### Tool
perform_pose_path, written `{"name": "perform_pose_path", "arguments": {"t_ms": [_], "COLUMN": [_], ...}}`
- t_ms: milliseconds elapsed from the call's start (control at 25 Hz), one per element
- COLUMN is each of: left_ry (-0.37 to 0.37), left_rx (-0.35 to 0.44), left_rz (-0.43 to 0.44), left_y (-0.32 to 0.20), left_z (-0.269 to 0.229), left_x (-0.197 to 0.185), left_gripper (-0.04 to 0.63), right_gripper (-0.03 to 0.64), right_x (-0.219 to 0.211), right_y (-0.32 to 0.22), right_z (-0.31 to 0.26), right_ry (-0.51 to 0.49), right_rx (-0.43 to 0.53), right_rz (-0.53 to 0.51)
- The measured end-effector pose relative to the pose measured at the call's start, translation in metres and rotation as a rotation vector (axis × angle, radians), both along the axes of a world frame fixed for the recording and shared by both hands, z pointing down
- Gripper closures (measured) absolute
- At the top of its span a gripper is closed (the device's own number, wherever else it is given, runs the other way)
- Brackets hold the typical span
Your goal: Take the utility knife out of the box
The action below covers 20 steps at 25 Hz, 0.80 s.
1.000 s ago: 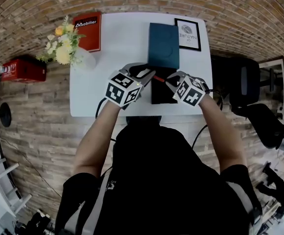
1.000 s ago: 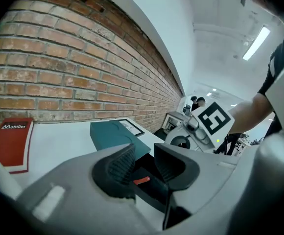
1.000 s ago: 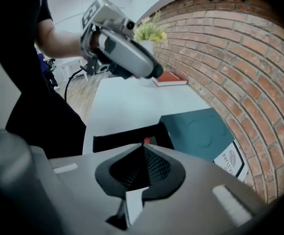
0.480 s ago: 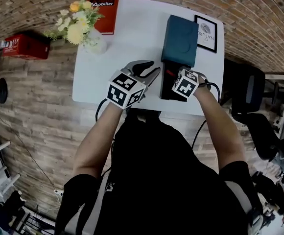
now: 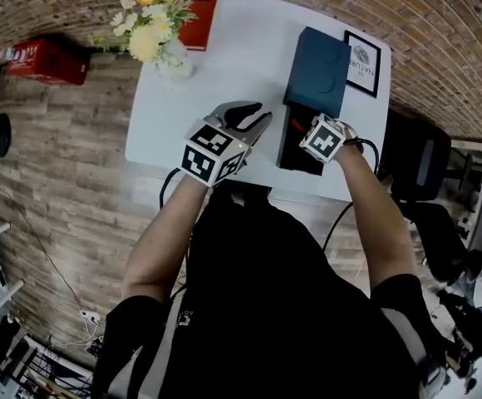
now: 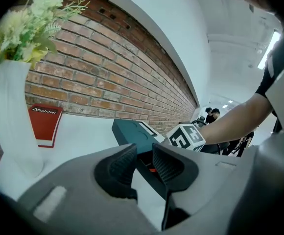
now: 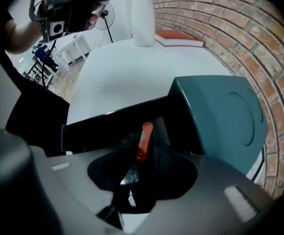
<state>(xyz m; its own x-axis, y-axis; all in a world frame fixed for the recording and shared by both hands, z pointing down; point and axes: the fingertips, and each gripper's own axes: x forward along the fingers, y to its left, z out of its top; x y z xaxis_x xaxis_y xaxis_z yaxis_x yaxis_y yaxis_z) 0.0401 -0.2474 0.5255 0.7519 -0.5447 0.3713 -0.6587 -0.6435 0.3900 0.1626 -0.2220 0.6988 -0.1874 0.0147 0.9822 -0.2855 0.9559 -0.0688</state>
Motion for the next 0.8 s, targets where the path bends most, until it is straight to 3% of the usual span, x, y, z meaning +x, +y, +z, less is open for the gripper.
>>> {"name": "perform_pose_path", "arguments": {"t_ms": [240, 320, 560, 800], "left_ry": [0.021, 0.027, 0.018, 0.002], "left_rx": [-0.014, -0.016, -0.025, -0.060], "left_rz": [-0.030, -0.033, 0.004, 0.050], "left_y": [-0.001, -0.001, 0.002, 0.005], "left_z": [0.003, 0.002, 0.002, 0.013], "left_x": [-0.005, -0.003, 0.008, 0.020], "left_gripper": [0.492, 0.495, 0.495, 0.494], "right_gripper": [0.488, 0.541, 0.558, 0.560], "right_x": [0.004, 0.000, -0.005, -0.001], "right_y": [-0.001, 0.001, 0.007, 0.013], "right_z": [0.000, -0.001, -0.012, -0.021], "right_ry": [0.021, 0.002, -0.013, -0.084], "right_rx": [0.001, 0.008, 0.028, 0.052], "right_rz": [0.012, -0.005, -0.042, 0.009]}}
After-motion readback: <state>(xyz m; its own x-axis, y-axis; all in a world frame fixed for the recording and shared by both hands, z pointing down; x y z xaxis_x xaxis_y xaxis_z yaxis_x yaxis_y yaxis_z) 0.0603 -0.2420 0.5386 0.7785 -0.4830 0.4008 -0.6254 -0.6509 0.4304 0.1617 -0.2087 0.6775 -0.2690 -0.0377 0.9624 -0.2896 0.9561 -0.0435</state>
